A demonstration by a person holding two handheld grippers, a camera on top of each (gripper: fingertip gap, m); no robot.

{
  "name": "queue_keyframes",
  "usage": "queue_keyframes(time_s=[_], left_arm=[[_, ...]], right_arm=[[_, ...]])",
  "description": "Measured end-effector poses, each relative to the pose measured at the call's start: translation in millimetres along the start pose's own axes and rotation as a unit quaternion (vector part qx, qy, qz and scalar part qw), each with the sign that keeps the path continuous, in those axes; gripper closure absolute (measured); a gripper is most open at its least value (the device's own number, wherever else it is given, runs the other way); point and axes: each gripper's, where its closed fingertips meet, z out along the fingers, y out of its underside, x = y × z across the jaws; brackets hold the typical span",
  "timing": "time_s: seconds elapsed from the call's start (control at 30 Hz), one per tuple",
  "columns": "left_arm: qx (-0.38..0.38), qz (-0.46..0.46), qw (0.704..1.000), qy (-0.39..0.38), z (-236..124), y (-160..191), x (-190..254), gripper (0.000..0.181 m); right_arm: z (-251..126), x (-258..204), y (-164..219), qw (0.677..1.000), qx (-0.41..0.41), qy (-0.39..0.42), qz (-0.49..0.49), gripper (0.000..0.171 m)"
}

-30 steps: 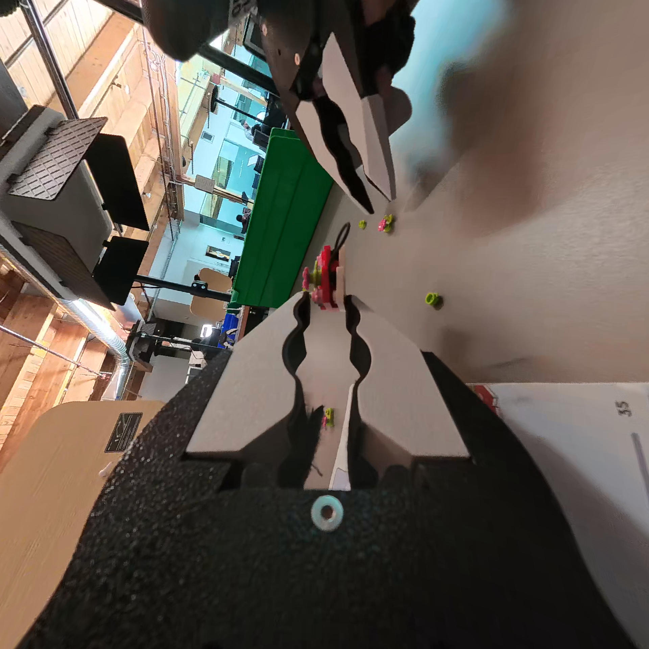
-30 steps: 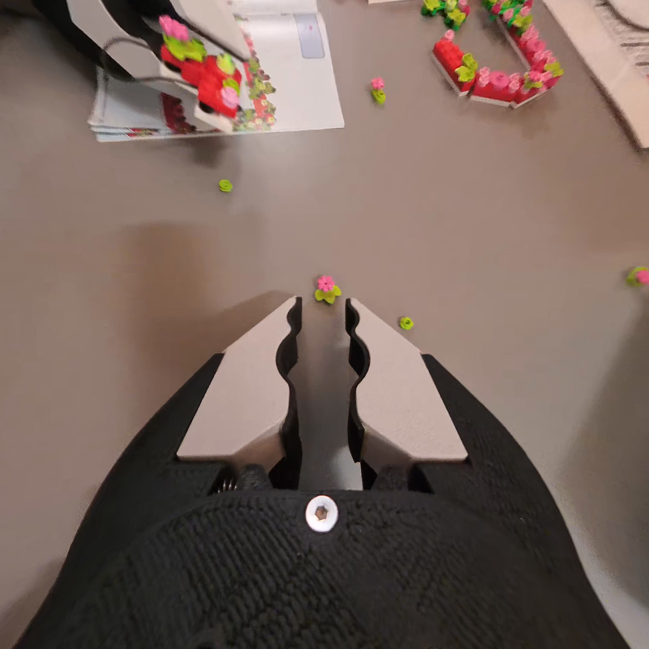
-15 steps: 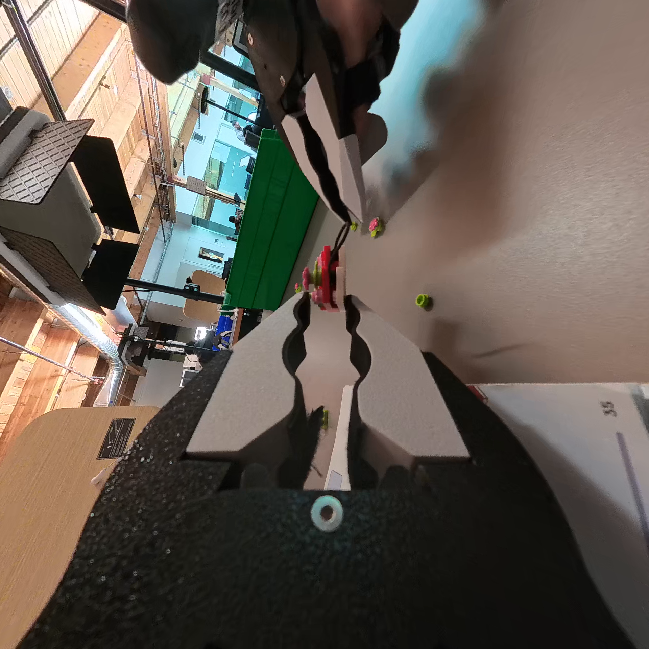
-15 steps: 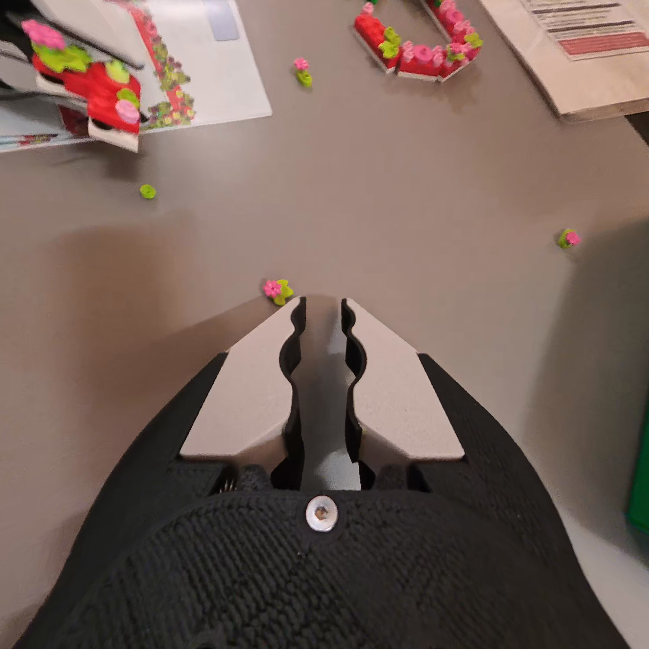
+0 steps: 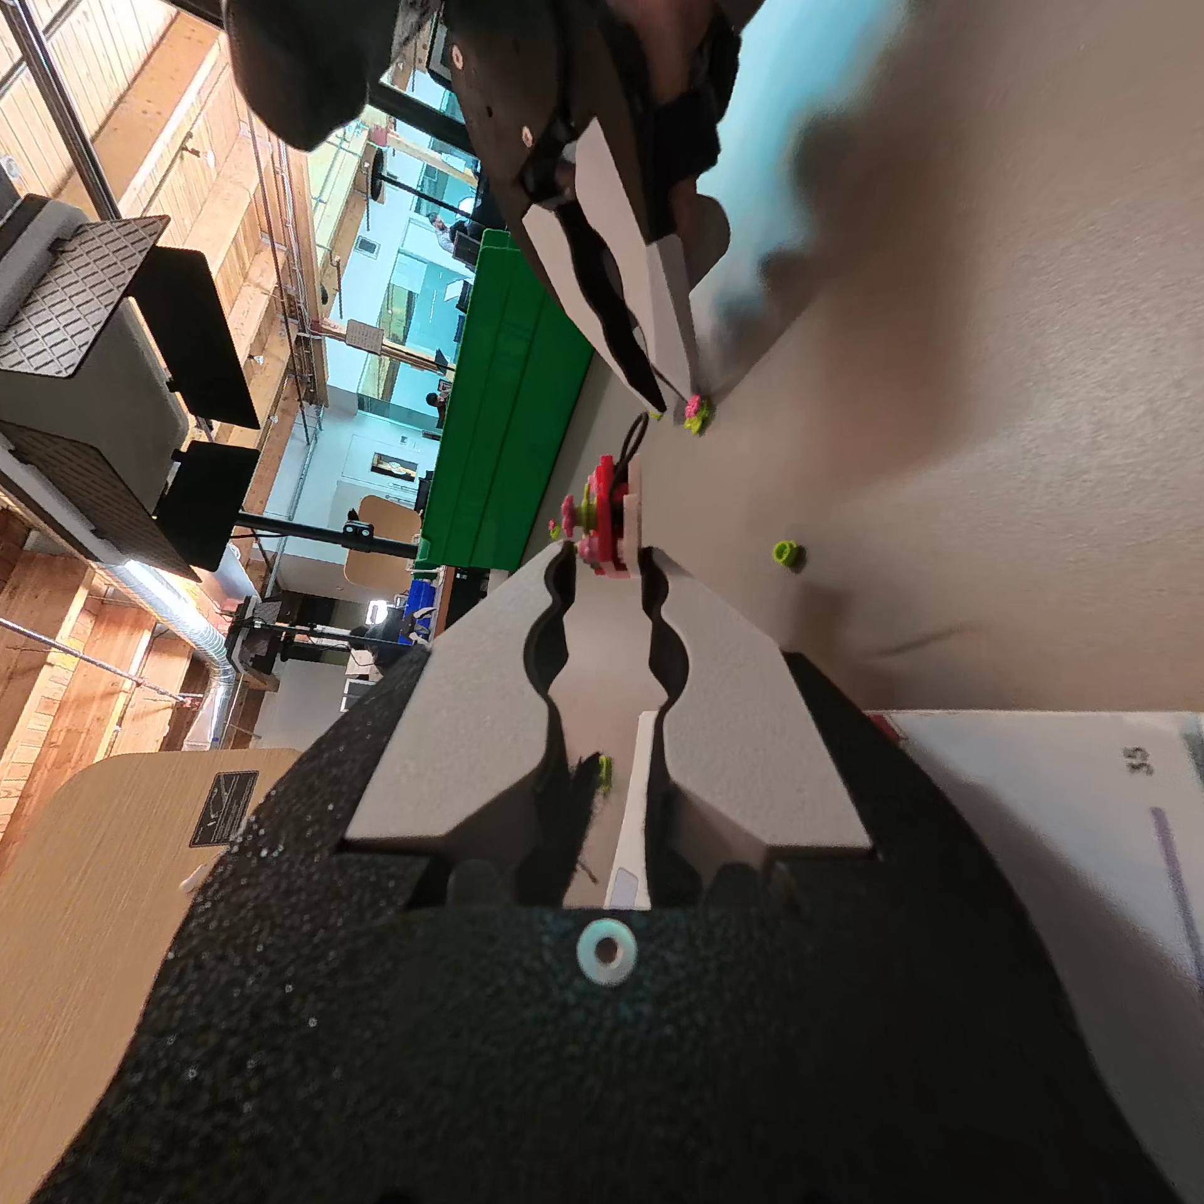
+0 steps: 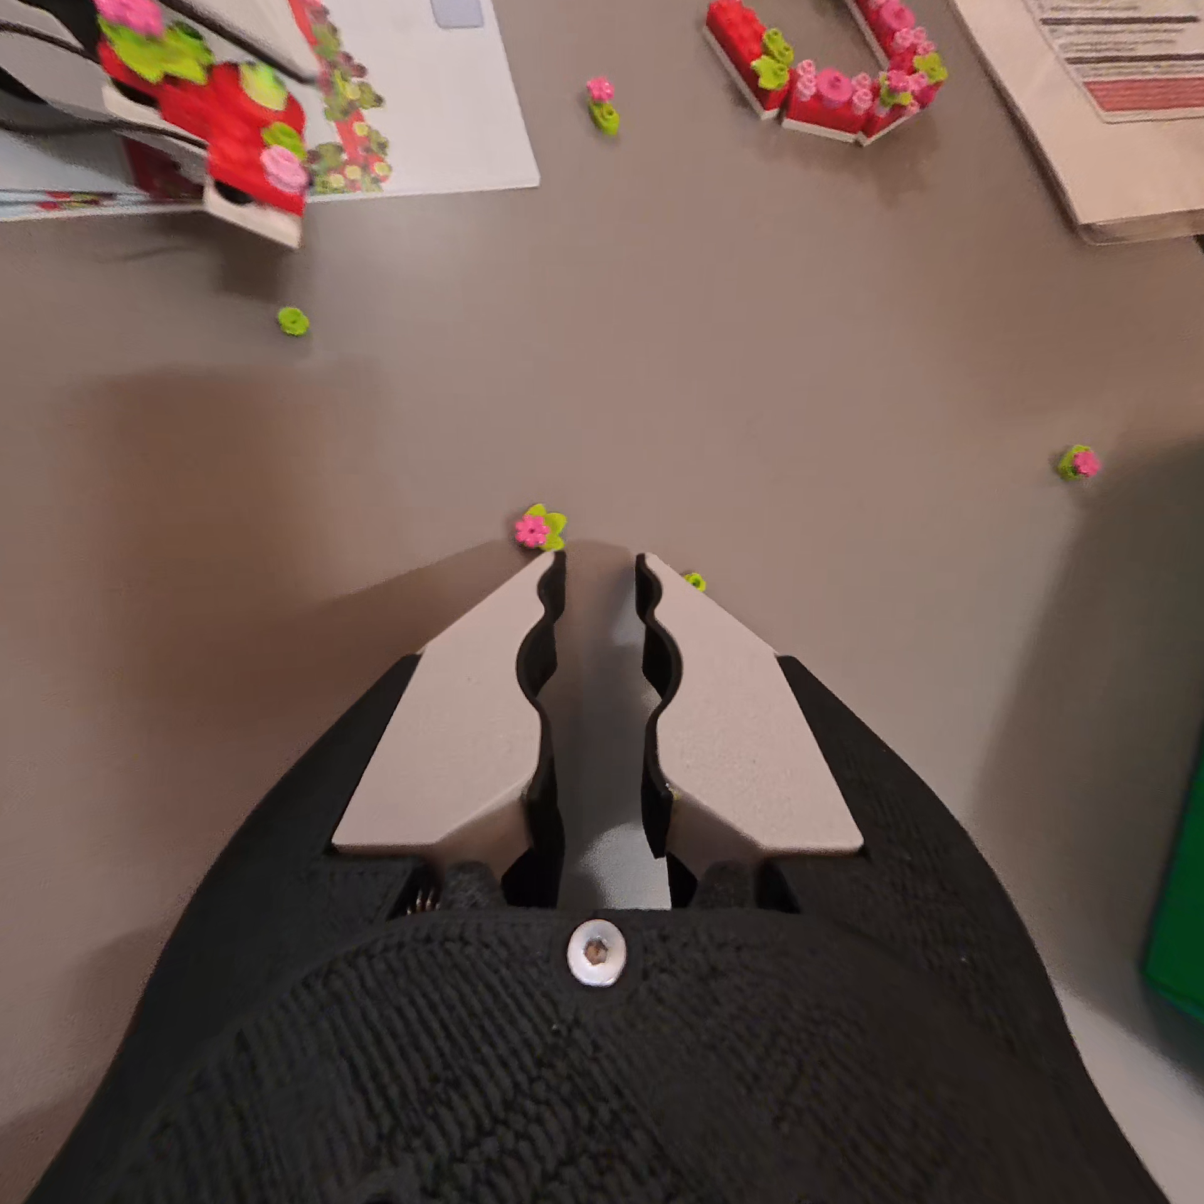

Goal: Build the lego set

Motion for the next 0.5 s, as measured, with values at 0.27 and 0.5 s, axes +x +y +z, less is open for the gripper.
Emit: queue_keyframes(time_s=[0.27, 0.5], left_arm=[[-0.006, 0.002, 1.0, -0.005, 0, 3, -2, 0.163], [-0.009, 0.005, 1.0, -0.005, -1, 4, -2, 0.162]], right_arm=[[-6, -14, -15, 0.996, 0.047, -0.048, 0.058, 0.154], [-1, -27, -10, 0.997, 0.021, -0.033, 0.068, 0.153]])
